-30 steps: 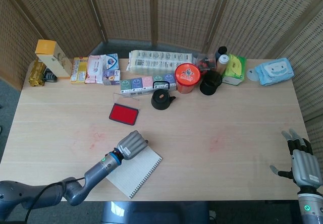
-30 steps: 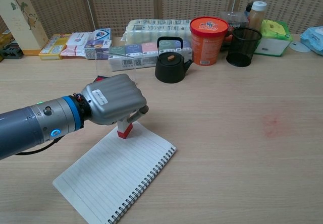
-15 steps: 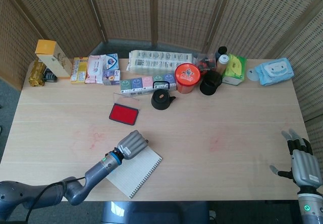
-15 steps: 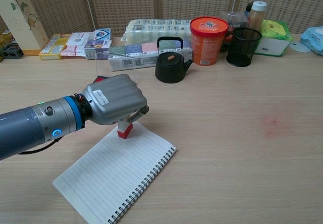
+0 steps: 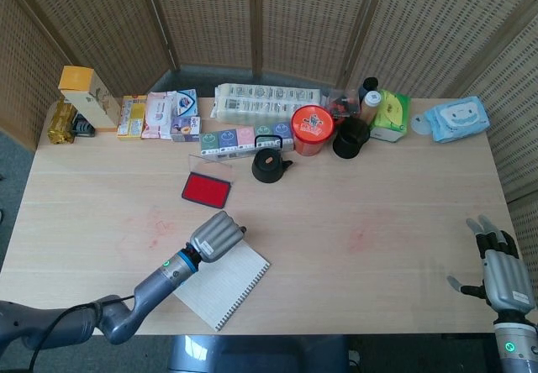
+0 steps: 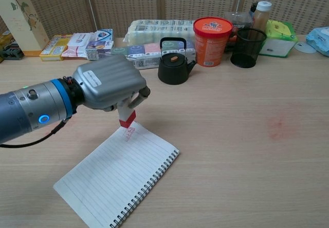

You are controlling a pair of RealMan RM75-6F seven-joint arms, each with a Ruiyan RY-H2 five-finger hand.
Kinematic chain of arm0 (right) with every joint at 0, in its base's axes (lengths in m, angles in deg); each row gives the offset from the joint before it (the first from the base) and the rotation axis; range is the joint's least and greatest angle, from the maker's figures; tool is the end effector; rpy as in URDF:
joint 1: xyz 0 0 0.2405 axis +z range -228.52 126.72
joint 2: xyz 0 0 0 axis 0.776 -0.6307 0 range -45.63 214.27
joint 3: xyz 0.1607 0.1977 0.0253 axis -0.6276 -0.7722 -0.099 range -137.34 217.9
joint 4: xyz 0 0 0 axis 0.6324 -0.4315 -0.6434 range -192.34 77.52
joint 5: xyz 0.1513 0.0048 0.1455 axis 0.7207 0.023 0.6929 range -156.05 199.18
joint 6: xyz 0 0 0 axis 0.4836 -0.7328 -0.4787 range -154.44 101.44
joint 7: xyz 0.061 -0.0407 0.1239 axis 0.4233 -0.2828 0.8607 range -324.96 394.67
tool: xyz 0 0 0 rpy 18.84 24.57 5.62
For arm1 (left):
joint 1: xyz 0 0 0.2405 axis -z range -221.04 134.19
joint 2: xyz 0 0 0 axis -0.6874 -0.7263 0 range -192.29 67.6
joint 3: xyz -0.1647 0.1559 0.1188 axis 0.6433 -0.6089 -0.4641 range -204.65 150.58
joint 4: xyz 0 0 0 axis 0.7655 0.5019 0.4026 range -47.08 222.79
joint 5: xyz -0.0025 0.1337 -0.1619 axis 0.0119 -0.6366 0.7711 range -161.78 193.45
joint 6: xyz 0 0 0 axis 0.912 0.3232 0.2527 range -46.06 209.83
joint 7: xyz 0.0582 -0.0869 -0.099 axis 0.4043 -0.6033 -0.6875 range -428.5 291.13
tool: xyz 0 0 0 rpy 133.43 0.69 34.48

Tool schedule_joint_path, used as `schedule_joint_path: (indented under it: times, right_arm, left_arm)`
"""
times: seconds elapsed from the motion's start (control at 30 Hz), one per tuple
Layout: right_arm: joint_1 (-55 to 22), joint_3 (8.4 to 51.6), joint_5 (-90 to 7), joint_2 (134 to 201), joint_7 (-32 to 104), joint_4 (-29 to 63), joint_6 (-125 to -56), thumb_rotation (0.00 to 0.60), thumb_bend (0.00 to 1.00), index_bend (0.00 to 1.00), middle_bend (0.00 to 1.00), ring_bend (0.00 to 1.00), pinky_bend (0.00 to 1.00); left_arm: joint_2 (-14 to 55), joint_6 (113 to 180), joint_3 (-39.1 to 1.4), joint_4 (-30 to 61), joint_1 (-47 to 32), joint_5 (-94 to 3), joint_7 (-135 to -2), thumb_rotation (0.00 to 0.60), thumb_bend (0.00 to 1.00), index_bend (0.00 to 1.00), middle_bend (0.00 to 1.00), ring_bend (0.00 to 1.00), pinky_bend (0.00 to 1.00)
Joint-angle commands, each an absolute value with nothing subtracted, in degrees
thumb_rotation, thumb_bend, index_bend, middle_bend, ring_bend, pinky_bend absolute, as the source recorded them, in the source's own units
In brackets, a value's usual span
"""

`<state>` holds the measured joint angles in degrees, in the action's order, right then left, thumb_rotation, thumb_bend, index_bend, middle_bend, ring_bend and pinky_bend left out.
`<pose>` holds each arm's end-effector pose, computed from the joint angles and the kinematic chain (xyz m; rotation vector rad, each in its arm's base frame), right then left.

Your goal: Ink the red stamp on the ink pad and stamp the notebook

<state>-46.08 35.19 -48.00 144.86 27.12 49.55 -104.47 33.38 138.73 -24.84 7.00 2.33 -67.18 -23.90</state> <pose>-0.3026 -0.1791 0.1539 1.2211 -1.1595 0.7596 -0.1069 0.2967 -0.0677 -2.2098 -0.0968 -0.7967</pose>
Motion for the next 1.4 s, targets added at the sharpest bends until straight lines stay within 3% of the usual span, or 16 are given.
schedule_joint_path:
  times: [0.03, 0.3, 0.6, 1.4]
  right_arm:
    - [-46.1, 35.3, -48.2, 144.9, 27.0, 49.6, -104.6, 0.600, 0.03, 0.00, 0.00, 0.00, 0.00]
    - [-46.2, 35.5, -48.6, 145.1, 26.2, 49.7, -104.8, 0.600, 0.03, 0.00, 0.00, 0.00, 0.00]
    - [-46.3, 35.6, -48.6, 145.1, 26.1, 49.8, -105.0, 0.600, 0.03, 0.00, 0.00, 0.00, 0.00]
    - [-46.2, 35.5, -48.1, 144.7, 26.6, 49.7, -104.5, 0.600, 0.03, 0.00, 0.00, 0.00, 0.00]
  left_arm:
    - [29.4, 140.9, -23.6, 2.1, 1.8, -67.6, -23.0, 0.600, 0.39, 0.68, 1.00, 1.00, 1.00]
    - [25.7, 141.1, -26.5, -2.6, 0.3, -68.7, -20.4, 0.600, 0.39, 0.68, 1.00, 1.00, 1.00]
    - [27.0, 140.8, -30.2, -1.9, -1.9, -70.2, -19.2, 0.600, 0.39, 0.68, 1.00, 1.00, 1.00]
    - [34.1, 138.5, -30.8, 5.1, -3.8, -69.4, -15.8, 0.600, 0.39, 0.68, 1.00, 1.00, 1.00]
